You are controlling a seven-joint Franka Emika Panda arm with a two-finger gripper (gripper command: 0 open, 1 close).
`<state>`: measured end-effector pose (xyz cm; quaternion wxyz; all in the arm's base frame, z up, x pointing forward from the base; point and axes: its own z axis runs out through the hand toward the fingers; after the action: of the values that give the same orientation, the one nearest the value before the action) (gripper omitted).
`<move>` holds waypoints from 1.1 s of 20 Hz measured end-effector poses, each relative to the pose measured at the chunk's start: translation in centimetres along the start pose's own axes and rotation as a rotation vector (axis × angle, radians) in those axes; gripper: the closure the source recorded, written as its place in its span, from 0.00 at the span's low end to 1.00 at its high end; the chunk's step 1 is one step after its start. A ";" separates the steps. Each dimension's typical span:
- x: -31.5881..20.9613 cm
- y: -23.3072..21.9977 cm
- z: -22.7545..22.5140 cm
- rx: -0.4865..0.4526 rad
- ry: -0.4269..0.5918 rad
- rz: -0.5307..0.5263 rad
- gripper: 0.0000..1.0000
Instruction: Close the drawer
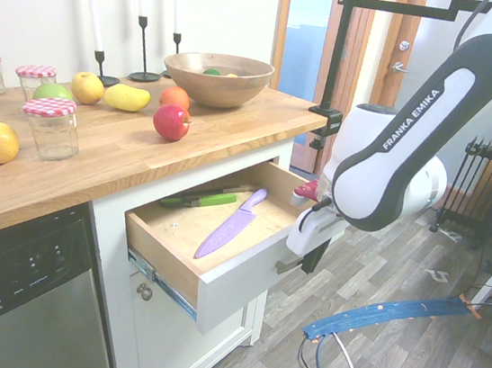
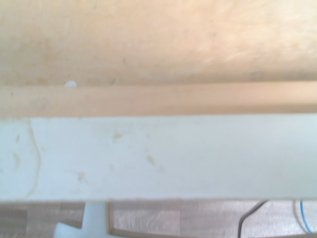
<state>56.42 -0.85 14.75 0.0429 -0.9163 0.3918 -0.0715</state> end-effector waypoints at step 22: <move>7.6 -10.3 1.3 0.063 0.065 0.097 1.00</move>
<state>69.12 0.79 15.62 0.0624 -0.8916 0.4344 -0.1116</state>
